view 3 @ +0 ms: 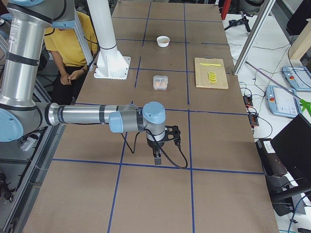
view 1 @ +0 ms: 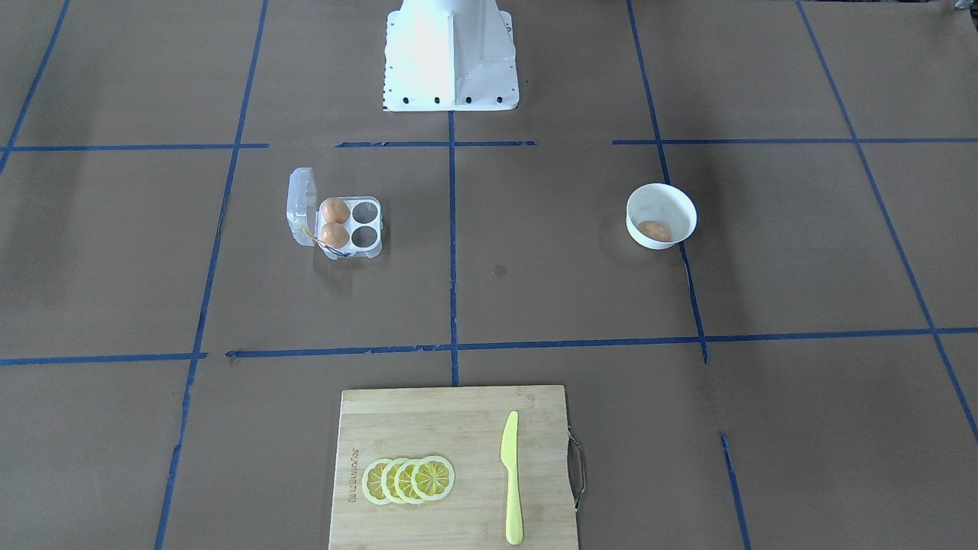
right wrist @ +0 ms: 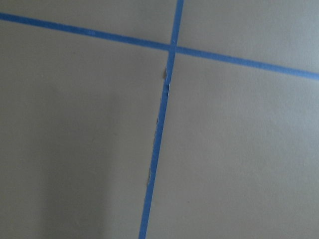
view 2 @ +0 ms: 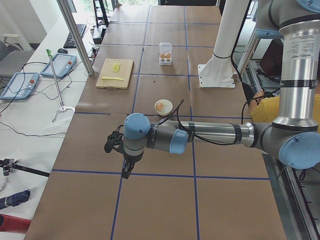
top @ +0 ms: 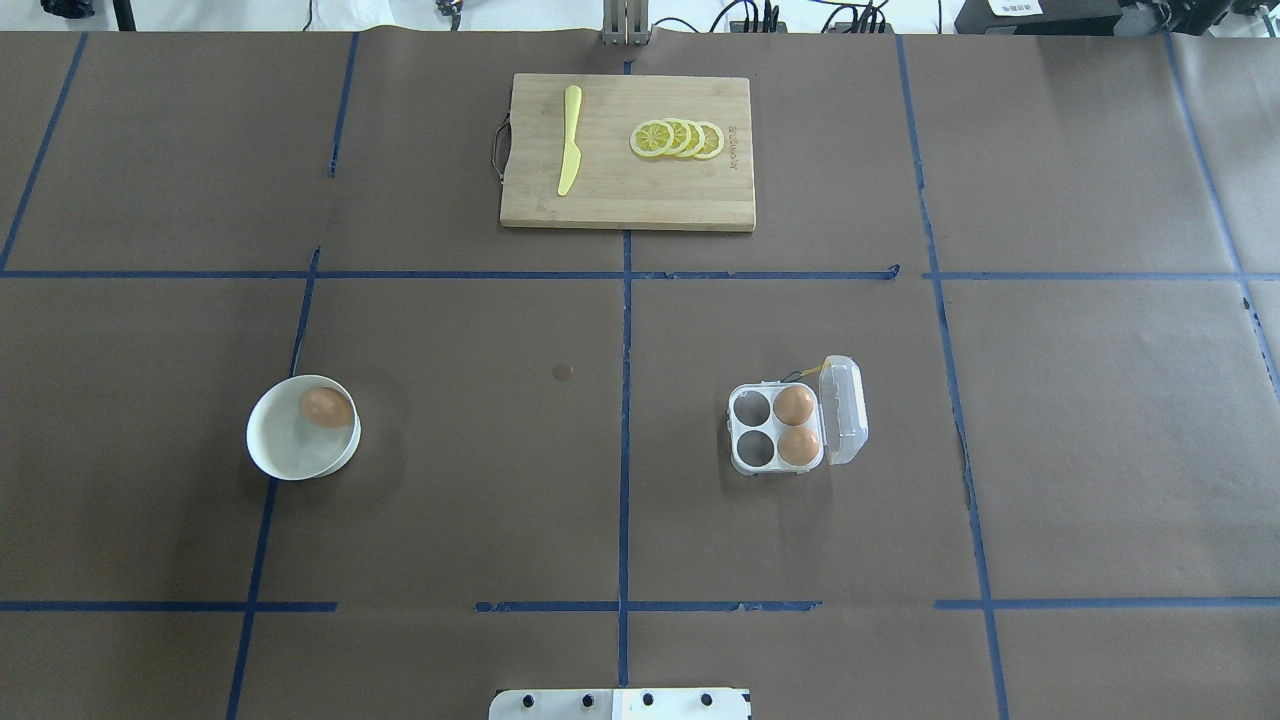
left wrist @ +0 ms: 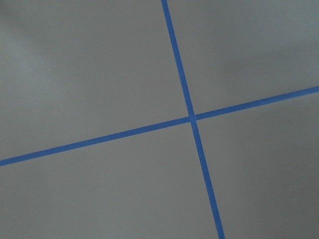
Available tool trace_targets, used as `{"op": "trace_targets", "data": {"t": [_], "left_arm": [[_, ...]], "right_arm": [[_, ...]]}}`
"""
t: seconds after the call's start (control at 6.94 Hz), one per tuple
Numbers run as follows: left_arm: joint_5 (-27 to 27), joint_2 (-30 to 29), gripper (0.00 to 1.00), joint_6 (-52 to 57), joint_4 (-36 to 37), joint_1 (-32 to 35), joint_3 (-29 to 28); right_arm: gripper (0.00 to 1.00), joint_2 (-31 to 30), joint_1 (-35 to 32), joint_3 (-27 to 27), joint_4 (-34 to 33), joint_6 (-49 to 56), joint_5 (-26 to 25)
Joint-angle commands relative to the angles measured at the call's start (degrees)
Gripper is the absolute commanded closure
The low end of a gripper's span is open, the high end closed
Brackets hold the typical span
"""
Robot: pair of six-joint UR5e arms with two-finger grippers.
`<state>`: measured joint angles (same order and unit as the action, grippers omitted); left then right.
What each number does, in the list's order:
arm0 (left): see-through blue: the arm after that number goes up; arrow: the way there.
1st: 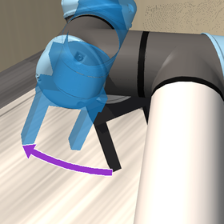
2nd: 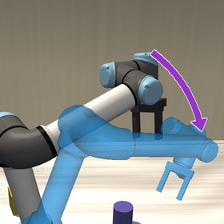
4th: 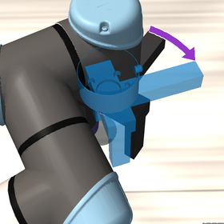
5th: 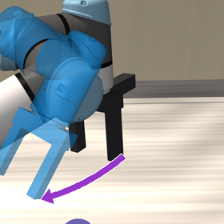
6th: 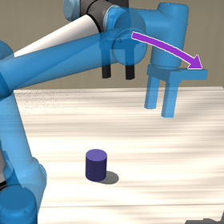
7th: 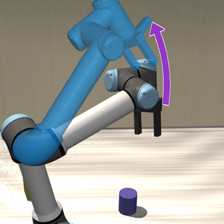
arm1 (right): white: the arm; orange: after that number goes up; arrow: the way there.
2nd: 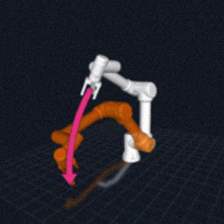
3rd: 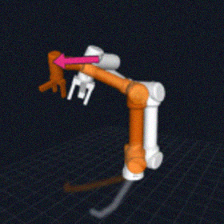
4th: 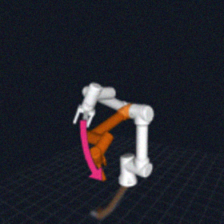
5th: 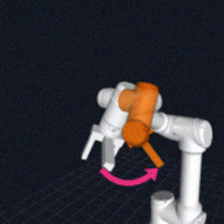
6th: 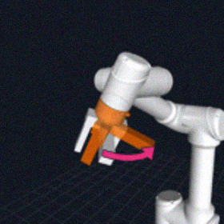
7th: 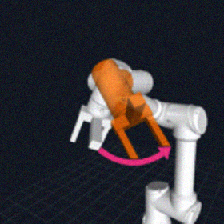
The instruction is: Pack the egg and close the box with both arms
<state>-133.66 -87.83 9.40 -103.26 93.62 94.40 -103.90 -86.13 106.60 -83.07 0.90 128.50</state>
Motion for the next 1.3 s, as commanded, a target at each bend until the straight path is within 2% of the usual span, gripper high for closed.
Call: {"op": "trace_targets", "data": {"t": [0.0,0.29,0.43,0.58,0.72,0.86,1.15], "left_arm": [[0.07,-0.06,0.0,-0.08,-15.13,-0.02,-0.61],[-0.2,-1.02,0.0,0.01,-29.83,-0.45,-3.07],[-5.07,-1.11,0.0,0.18,-32.94,-1.07,-2.82],[-7.73,-1.2,0.0,-0.17,-34.88,-1.68,-3.08],[-8.45,-1.2,0.0,-0.34,-39.08,-4.39,-2.47],[-9.68,-1.38,0.0,-1.48,-39.81,-10.85,-1.42],[-8.99,-1.47,0.0,-10.76,-40.17,-21.5,3.57]], "right_arm": [[0.0,5.09,0.09,-3.4,4.84,-0.11,-0.01],[0.0,5.73,0.09,-3.07,5.2,-0.2,0.61],[0.0,5.99,0.09,-2.98,5.29,0.67,1.05],[0.0,5.99,0.09,-3.15,5.2,0.68,2.97],[0.0,6.16,0.09,-3.06,5.29,0.51,6.12],[0.0,6.08,0.09,-2.89,5.29,0.51,6.33],[0.0,5.99,0.09,-2.89,5.37,0.42,6.24]]}}
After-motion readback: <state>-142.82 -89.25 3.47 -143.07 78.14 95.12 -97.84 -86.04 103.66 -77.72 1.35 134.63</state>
